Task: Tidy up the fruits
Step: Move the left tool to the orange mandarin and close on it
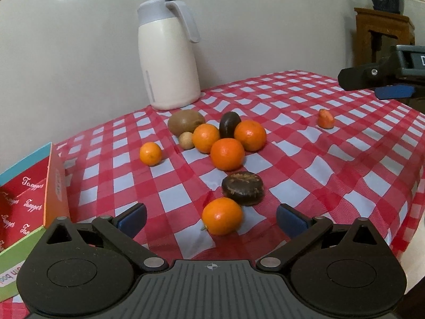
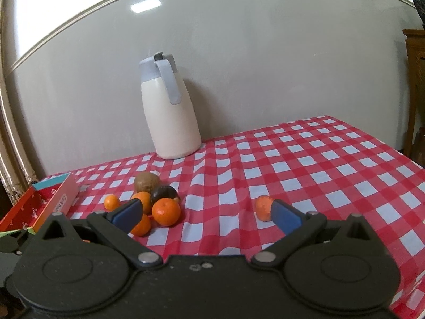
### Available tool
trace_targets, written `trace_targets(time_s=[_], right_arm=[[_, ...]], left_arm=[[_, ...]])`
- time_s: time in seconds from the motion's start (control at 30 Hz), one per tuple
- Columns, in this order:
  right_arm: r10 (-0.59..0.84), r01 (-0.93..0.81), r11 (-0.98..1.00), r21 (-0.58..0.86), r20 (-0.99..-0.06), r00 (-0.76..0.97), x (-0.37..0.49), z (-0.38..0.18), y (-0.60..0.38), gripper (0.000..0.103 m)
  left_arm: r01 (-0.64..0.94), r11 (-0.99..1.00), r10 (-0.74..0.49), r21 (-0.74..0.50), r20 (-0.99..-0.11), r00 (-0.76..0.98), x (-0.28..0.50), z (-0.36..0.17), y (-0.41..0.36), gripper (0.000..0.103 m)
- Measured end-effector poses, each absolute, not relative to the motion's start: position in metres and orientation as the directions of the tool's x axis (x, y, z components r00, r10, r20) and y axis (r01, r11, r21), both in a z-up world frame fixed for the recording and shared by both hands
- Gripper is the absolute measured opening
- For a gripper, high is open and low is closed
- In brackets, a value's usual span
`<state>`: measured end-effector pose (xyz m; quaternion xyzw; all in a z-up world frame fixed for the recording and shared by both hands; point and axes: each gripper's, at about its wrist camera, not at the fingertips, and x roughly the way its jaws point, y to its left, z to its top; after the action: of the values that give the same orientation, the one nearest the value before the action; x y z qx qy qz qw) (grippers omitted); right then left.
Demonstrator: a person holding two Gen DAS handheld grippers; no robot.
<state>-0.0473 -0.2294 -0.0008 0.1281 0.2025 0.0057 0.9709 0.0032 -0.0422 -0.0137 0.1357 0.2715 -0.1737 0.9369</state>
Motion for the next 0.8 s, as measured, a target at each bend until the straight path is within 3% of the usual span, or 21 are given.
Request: trace_targets(time_s=[0.13, 0.2, 0.33, 0.5, 0.8], right_arm=[[0.060, 0.049, 0.963, 0.264, -0.390, 0.919, -0.047, -0.001, -0.231, 0.103], [0.062, 0.049, 0.962, 0.267, -0.390, 0.919, -0.047, -0.001, -0.231, 0.103], [0.061, 0.046, 0.965, 0.259, -0.389, 0.919, -0.047, 0.000, -0.229, 0.103], [0.062, 0.047, 0.964, 0.261, -0.394, 0.917, -0.047, -0.001, -0.229, 0.103], [0.067, 0.043, 0.964, 0.261, -0.398, 0.915, -0.046, -0.001, -0.227, 0.103]], left_arm=[[0.338, 0.925, -0.198, 0.176, -0.534, 0.822, 0.006, -0.014, -0.039, 0.102], [0.324, 0.926, -0.179, 0.193, -0.532, 0.828, 0.007, -0.014, -0.039, 0.086], [0.360, 0.918, -0.208, 0.168, -0.570, 0.795, 0.010, -0.018, -0.038, 0.078], [0.405, 0.906, -0.259, 0.124, -0.595, 0.761, 0.011, -0.021, -0.039, 0.050], [0.369, 0.925, -0.248, 0.090, -0.593, 0.766, 0.029, -0.022, -0.038, 0.050]])
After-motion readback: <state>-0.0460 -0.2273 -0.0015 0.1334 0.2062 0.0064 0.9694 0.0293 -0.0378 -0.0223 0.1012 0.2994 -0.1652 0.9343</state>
